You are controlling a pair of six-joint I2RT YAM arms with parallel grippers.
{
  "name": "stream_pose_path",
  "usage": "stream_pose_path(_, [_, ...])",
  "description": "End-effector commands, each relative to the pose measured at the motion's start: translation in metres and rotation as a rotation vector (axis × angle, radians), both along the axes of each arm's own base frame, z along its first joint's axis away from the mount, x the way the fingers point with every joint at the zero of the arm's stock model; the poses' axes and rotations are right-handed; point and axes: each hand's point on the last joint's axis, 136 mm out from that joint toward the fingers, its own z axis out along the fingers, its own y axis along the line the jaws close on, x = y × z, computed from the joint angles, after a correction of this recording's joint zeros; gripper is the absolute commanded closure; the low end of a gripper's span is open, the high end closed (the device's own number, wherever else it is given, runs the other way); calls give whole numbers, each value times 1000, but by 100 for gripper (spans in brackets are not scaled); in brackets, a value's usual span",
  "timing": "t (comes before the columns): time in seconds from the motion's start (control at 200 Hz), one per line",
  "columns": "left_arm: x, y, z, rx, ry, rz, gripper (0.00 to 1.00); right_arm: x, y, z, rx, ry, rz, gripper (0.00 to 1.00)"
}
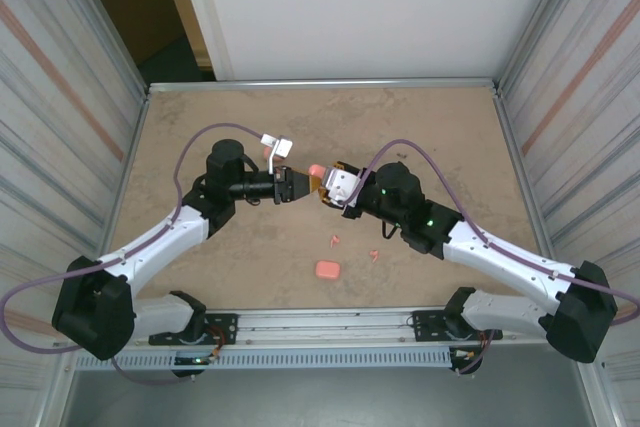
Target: Insert the wireless bluetooth earbuds into the charging case
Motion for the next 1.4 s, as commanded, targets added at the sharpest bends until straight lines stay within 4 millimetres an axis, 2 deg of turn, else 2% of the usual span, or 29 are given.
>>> stream_pose_path(0.0, [-3,-4,18,-28,-55,-35,80,0,-2,10,46,-11,-5,60])
stream_pose_path(0.155, [-3,-3,20,-32,-66,-31,88,0,-4,9,48,16,-5,57])
stream_pose_path(0.381, [-1,-1,24,-36,-99,-6,100,0,-9,10,69,46,-12,41])
stream_pose_path(0.631, [5,5,29,-32,-199,54,100,-6,-14,15,143,93,3,21])
stream_pose_path(0.852, [11,14,45,-49,-369,126,100,-6,-21,19,257,181,-19,8])
stream_pose_path(0.877, [11,16,46,-51,-390,135,100,-10,-25,28,290,175,-12,7])
stream_pose_path(0.977, [10,20,52,-64,-486,161,100,-14,-27,33,368,220,6,2])
stream_pose_path(1.178, [3,28,61,-105,-670,196,100,-19,-31,53,589,347,51,1])
stream_pose_path(1.398, [-9,31,69,-152,-802,188,100,-20,-31,64,687,394,78,0])
